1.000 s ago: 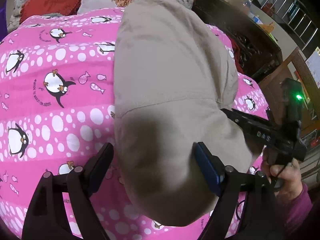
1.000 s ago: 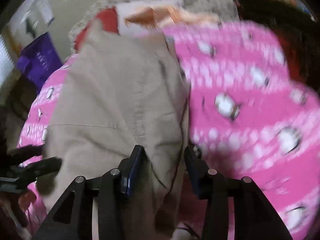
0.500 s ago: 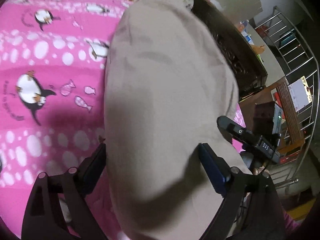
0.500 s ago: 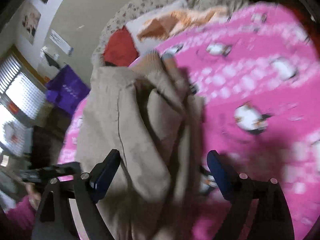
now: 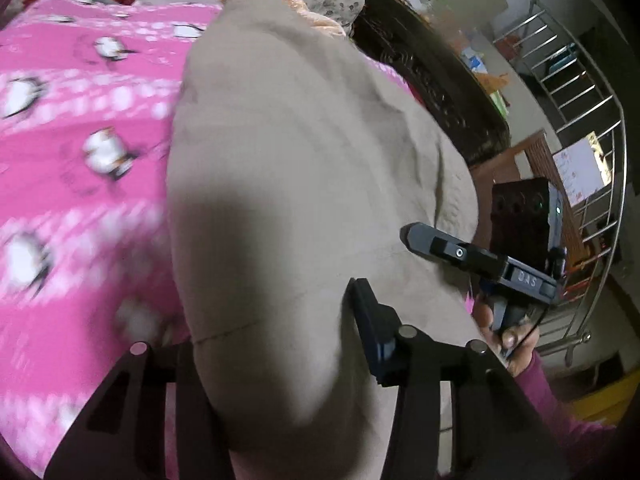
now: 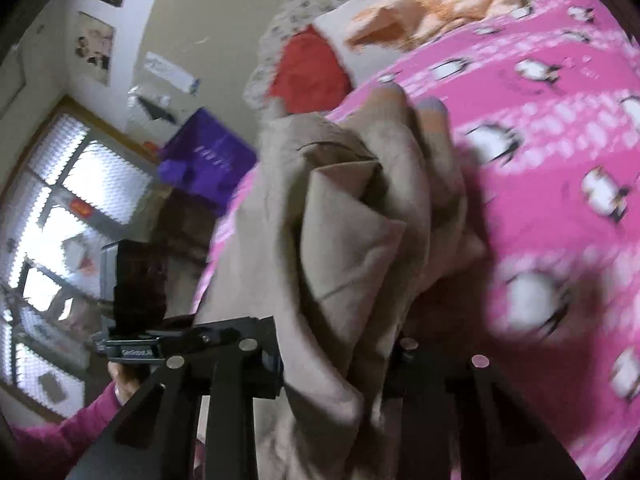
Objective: Fold large clothes
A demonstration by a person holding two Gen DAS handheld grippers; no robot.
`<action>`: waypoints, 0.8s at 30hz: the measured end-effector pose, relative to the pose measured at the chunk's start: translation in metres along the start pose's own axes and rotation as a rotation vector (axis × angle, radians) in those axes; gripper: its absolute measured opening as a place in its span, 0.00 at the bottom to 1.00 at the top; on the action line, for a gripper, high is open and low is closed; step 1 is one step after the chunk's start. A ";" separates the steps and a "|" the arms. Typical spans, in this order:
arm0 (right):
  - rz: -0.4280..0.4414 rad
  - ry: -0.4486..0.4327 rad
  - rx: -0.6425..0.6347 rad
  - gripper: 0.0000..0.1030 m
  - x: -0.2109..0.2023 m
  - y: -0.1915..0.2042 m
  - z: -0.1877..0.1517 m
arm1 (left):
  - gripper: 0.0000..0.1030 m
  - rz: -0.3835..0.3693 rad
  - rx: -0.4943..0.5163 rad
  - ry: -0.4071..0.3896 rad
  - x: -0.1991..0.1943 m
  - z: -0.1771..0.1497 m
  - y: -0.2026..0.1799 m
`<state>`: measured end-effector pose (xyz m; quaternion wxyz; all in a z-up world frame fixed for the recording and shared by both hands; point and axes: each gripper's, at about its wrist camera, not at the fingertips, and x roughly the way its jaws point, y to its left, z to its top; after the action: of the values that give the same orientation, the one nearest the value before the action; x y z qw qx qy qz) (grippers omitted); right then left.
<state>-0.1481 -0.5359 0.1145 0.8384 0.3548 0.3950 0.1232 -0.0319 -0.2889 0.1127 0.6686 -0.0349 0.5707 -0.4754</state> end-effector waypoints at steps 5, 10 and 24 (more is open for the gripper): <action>-0.019 0.093 0.009 0.47 0.035 0.021 -0.042 | 0.52 0.102 -0.065 0.050 -0.018 -0.057 0.026; -0.248 0.151 -0.065 0.48 0.052 0.040 -0.066 | 0.61 0.262 -0.133 0.007 -0.019 -0.091 0.052; -0.415 0.182 -0.468 0.32 0.040 0.126 -0.146 | 0.78 0.482 0.069 -0.176 -0.028 -0.138 0.010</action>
<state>-0.2222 -0.3533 0.1152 0.8658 0.0518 0.4930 0.0686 -0.1331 -0.1955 0.0797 0.8104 0.0840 0.4857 -0.3166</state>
